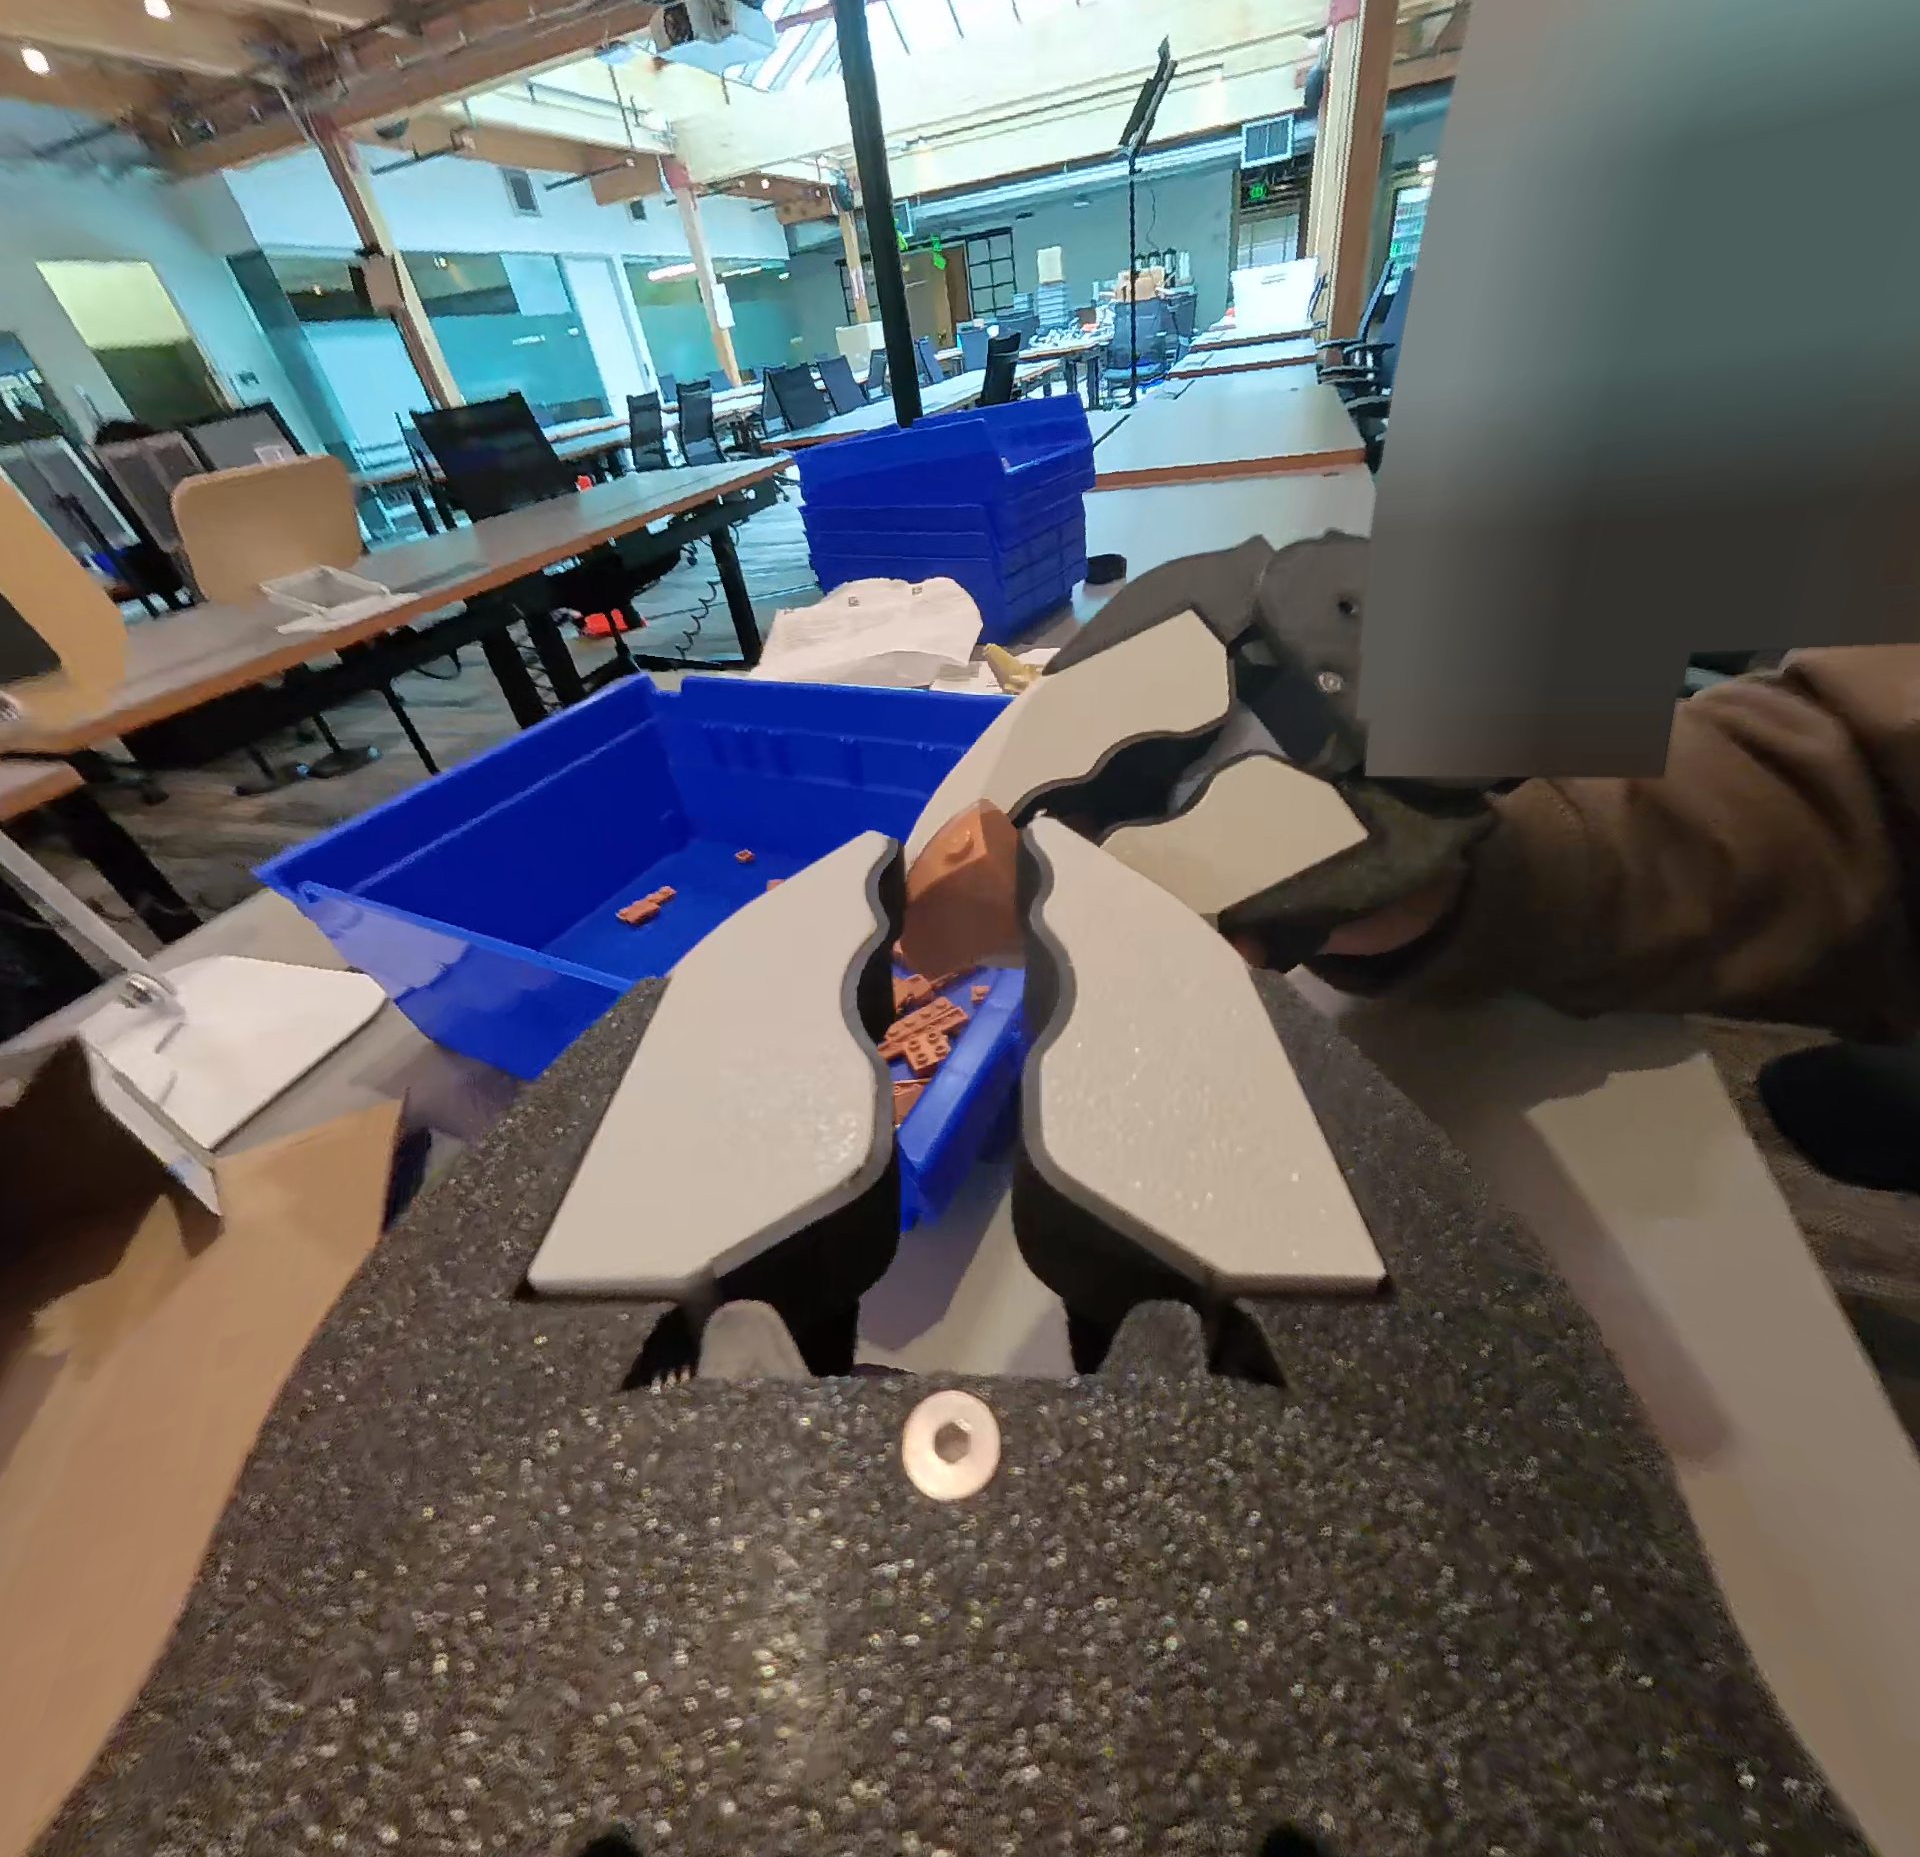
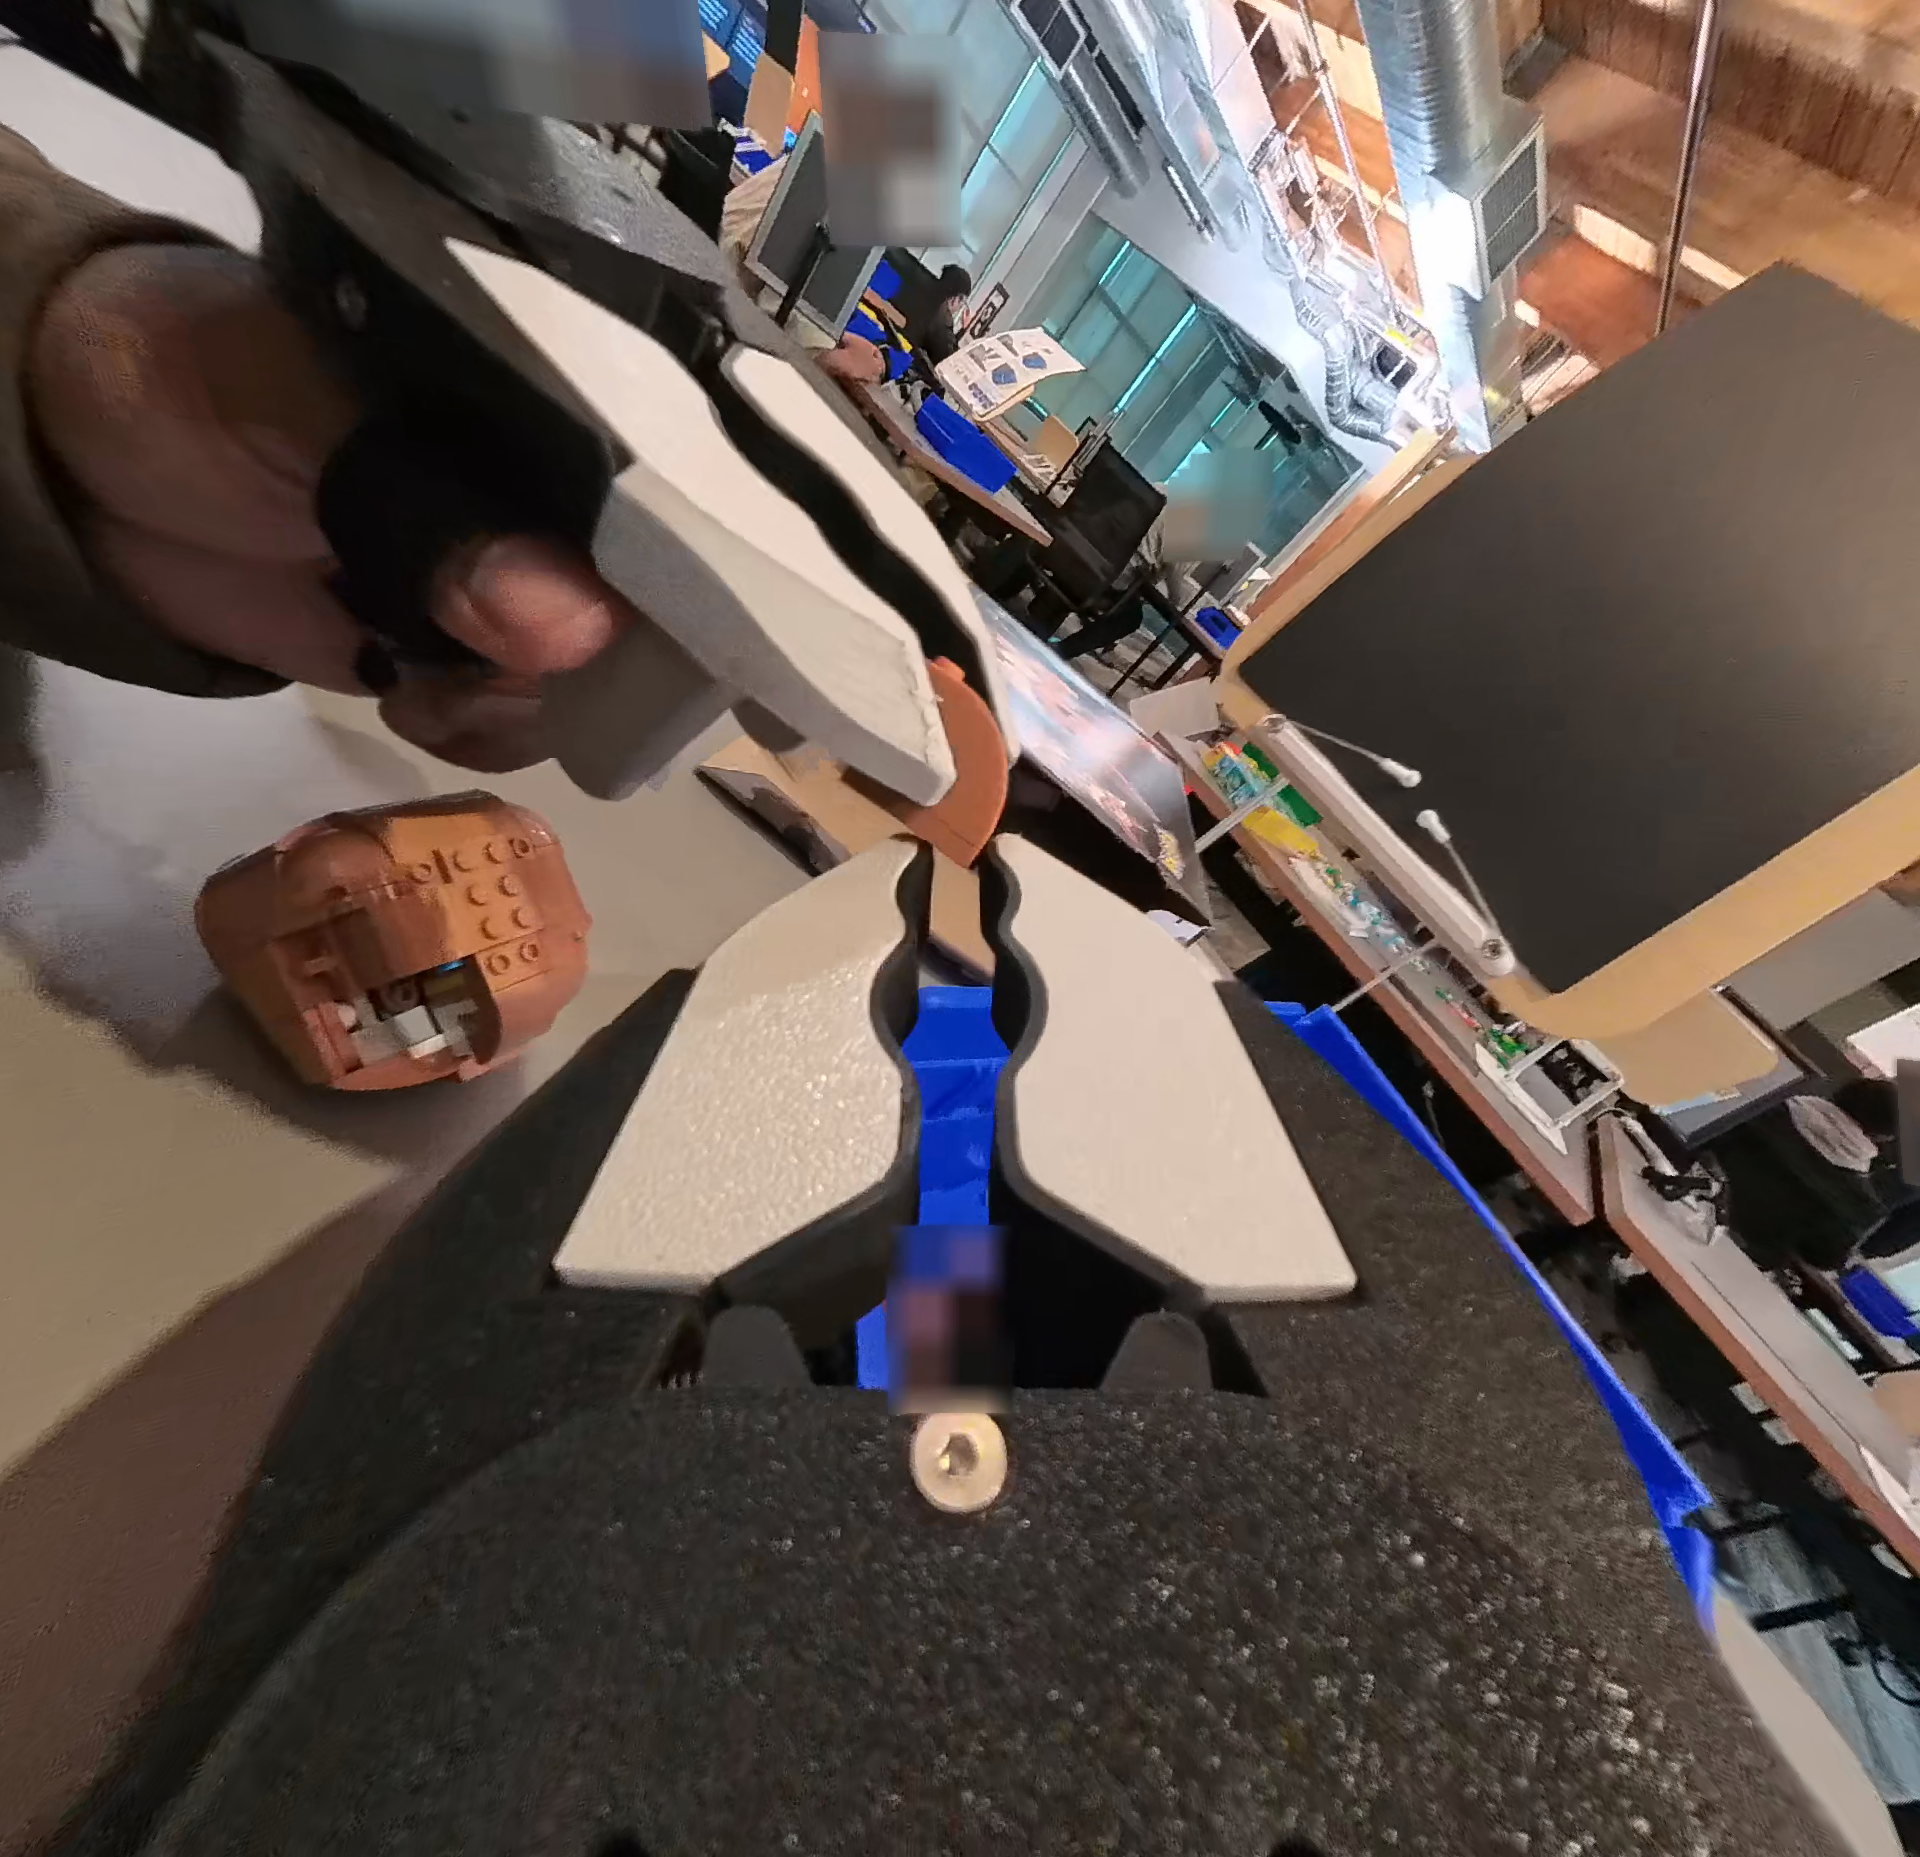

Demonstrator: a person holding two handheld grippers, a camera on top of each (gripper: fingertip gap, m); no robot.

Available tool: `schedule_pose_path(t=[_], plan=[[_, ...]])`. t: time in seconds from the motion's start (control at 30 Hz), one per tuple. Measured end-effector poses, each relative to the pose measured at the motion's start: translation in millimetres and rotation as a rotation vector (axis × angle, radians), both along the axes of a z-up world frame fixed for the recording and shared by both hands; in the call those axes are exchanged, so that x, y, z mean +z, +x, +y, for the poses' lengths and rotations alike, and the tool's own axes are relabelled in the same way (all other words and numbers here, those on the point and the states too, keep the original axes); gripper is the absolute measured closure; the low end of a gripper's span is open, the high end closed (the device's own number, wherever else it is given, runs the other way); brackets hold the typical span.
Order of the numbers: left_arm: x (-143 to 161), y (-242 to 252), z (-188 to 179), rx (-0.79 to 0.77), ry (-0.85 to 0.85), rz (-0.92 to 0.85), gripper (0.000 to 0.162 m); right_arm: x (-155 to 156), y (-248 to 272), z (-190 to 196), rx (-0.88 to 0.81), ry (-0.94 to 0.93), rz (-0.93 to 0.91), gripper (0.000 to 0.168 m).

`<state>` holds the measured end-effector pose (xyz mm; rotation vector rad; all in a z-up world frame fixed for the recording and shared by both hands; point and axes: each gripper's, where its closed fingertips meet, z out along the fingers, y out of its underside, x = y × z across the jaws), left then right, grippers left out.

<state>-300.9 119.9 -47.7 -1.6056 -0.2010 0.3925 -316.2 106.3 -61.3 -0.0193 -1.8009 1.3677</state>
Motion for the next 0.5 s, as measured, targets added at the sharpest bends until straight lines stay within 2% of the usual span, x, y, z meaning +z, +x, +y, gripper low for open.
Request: schedule_pose_path(t=[0.17,0.4,0.5], plan=[[13.8,0.6,-3.9,-0.034,0.149,-0.185,0.142,-0.8,2.7,-3.6,-0.02,0.027,0.105,0.154],[30.8,12.6,-15.5,-0.056,0.335,-0.357,0.142,4.0,11.8,-8.4,-0.015,-0.037,0.123,0.144],[28.3,18.8,-33.9,0.011,0.389,-0.364,0.142,-14.9,22.5,-14.0,0.009,0.034,0.054,0.146]])
